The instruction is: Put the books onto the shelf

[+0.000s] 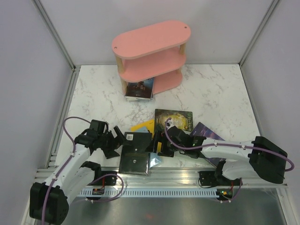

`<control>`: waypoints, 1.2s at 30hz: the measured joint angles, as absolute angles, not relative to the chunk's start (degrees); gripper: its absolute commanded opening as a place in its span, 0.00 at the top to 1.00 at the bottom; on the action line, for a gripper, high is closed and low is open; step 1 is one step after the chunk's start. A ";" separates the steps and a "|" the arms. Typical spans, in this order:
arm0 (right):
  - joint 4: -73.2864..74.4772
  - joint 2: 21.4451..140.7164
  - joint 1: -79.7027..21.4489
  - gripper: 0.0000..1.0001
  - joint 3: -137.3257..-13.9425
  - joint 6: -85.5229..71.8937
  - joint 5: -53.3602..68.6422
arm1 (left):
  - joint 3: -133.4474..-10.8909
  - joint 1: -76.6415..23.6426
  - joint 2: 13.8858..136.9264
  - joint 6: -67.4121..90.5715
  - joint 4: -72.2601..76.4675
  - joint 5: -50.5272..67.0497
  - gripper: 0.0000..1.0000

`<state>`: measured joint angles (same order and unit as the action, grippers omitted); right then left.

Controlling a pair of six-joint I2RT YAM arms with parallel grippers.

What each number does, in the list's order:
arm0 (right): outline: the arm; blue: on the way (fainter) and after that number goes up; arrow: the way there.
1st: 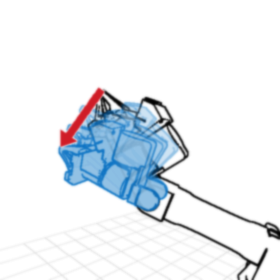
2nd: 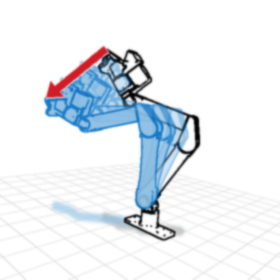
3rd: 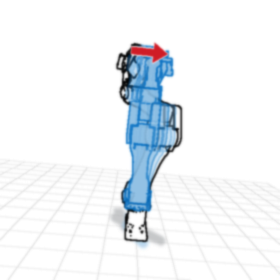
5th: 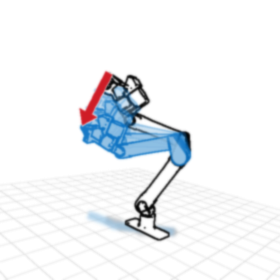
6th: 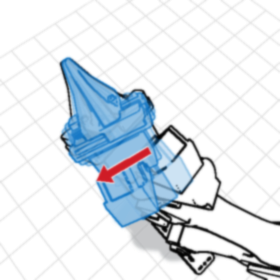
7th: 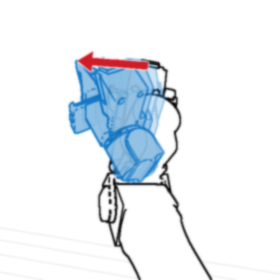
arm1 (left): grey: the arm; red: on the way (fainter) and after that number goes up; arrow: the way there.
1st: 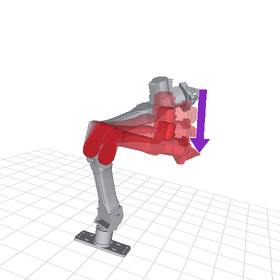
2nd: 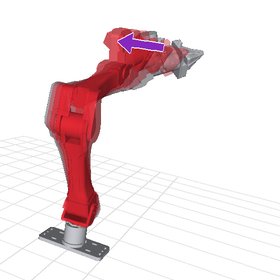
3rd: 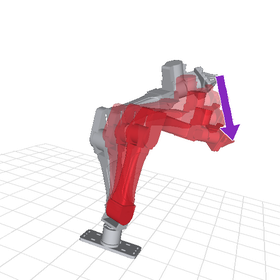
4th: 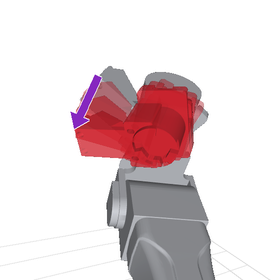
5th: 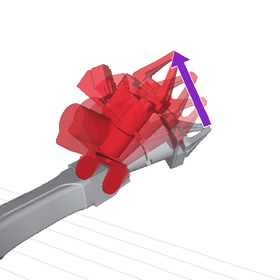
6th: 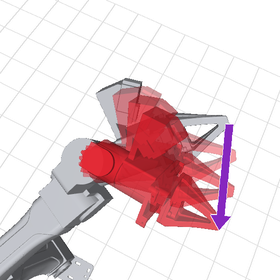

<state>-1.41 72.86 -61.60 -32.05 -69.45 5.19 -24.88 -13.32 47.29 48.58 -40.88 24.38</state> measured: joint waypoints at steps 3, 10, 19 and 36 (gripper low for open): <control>-3.60 74.96 -62.37 0.04 -32.05 -69.89 5.06 | -23.22 -14.44 48.88 49.95 -37.91 24.36 0.00; -9.28 79.72 -63.59 0.05 -32.05 -71.00 5.19 | -15.07 -15.75 48.56 55.55 -25.67 30.85 0.00; -18.96 80.73 -63.72 0.16 -27.81 -74.41 5.19 | -6.39 -16.75 38.89 64.62 -15.51 35.14 0.04; -36.51 84.97 -62.94 0.47 -21.39 -81.69 2.76 | -1.10 -16.82 37.28 78.59 6.76 39.66 0.10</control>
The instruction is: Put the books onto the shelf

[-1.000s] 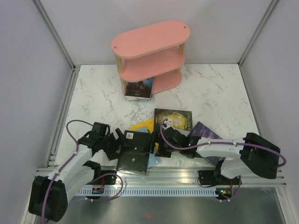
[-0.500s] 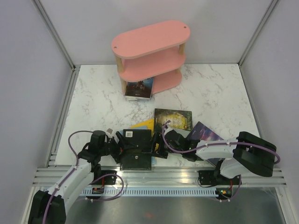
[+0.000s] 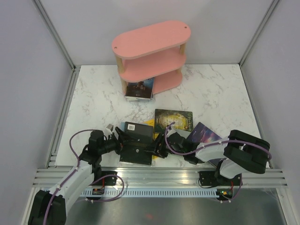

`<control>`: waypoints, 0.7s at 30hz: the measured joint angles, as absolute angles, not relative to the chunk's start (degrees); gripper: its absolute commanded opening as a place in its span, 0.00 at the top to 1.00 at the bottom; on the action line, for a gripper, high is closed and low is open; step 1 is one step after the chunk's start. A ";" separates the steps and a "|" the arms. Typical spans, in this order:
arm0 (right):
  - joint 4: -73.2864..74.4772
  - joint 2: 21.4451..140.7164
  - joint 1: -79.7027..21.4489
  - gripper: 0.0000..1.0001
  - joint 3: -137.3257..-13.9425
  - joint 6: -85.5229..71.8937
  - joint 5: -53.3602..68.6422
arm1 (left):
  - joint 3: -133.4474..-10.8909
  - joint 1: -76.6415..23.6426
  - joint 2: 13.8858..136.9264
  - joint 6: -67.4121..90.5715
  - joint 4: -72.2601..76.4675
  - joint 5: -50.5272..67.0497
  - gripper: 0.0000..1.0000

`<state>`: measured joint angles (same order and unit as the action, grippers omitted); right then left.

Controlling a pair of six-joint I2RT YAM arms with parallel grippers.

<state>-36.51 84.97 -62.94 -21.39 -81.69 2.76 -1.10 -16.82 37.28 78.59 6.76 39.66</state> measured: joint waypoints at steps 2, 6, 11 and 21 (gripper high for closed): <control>-40.05 86.70 -63.02 0.48 -21.10 -83.66 2.85 | -1.10 -16.84 36.67 80.71 10.79 40.18 0.11; -46.09 89.45 -62.63 0.62 -20.21 -86.94 2.55 | -0.80 -16.16 36.14 82.32 13.02 38.83 0.11; -48.12 90.41 -62.39 0.66 -20.16 -88.60 1.98 | -0.64 -15.81 35.57 83.35 13.58 37.60 0.11; -54.76 86.56 -62.92 0.69 -23.11 -93.27 0.64 | -0.67 -16.67 33.26 86.13 15.31 40.64 0.12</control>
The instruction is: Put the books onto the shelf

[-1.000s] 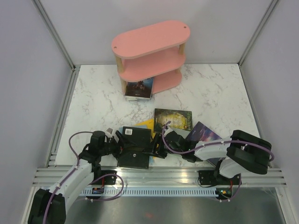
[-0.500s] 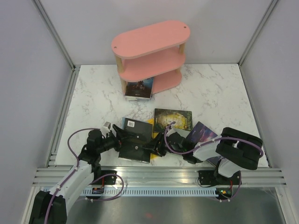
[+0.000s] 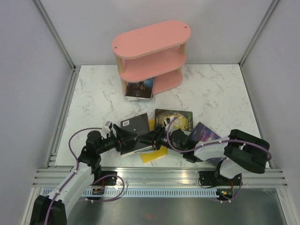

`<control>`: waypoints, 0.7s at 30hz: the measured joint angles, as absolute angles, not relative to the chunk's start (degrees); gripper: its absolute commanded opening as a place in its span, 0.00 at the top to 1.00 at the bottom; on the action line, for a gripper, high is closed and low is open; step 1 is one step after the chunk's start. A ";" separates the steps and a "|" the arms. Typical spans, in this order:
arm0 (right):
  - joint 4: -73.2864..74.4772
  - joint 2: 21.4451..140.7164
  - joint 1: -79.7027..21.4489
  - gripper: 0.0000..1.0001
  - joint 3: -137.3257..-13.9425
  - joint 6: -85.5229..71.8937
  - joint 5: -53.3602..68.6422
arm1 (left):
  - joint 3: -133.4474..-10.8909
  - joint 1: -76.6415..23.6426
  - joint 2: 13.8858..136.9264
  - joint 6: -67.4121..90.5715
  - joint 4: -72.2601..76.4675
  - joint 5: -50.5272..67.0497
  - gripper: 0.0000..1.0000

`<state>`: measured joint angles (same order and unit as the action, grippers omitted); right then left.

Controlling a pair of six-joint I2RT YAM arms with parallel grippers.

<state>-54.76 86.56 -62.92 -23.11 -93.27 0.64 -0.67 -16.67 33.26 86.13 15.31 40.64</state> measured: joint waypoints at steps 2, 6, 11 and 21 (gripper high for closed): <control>-55.79 85.76 -62.87 0.77 -24.45 -93.58 1.02 | -0.67 -16.51 32.60 86.52 16.14 41.19 0.12; -54.98 85.32 -62.72 1.00 -25.43 -93.21 1.74 | -0.71 -16.23 32.08 86.98 16.95 42.00 0.11; -49.21 83.88 -62.83 1.00 -26.00 -91.72 2.59 | -1.02 -16.32 31.99 84.33 10.61 42.57 0.00; -11.05 54.57 -57.82 1.00 -27.22 -80.66 2.37 | -23.59 -17.21 39.44 62.61 -27.05 35.44 0.00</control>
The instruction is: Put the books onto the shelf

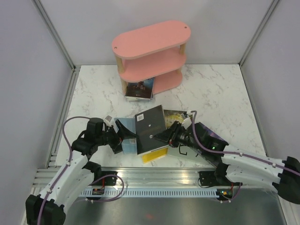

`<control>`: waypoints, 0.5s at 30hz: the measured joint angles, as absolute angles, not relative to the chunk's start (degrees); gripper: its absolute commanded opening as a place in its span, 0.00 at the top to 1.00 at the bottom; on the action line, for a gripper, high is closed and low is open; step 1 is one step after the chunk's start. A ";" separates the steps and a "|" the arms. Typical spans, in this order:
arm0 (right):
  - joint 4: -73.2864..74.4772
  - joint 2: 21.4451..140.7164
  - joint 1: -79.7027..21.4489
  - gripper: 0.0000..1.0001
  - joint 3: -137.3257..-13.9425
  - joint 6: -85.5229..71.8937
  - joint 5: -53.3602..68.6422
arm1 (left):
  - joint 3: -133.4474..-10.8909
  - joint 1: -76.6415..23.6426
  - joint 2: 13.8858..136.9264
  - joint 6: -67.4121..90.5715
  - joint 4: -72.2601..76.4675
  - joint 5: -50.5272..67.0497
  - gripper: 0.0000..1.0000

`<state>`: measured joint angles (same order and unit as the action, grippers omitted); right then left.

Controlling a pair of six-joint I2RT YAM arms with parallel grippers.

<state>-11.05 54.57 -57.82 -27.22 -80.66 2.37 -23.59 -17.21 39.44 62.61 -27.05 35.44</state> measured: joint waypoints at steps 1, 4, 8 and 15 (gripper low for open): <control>-8.40 51.44 -55.99 1.00 -27.22 -79.77 2.13 | -25.02 -17.21 39.33 61.39 -29.52 34.48 0.00; -3.38 45.45 -51.75 1.00 -27.64 -78.15 0.84 | -30.63 -17.21 40.36 56.90 -38.87 31.11 0.00; 3.73 44.95 -50.13 1.00 -31.14 -75.61 -0.89 | -42.15 -17.23 46.54 50.13 -50.70 24.88 0.00; 10.83 46.74 -50.41 1.00 -36.53 -72.51 0.25 | -53.63 -17.17 49.08 44.58 -58.57 17.93 0.00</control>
<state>10.83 46.74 -50.41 -36.53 -72.51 0.25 -53.63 -17.17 49.08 44.58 -58.57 17.93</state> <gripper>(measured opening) 0.296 0.997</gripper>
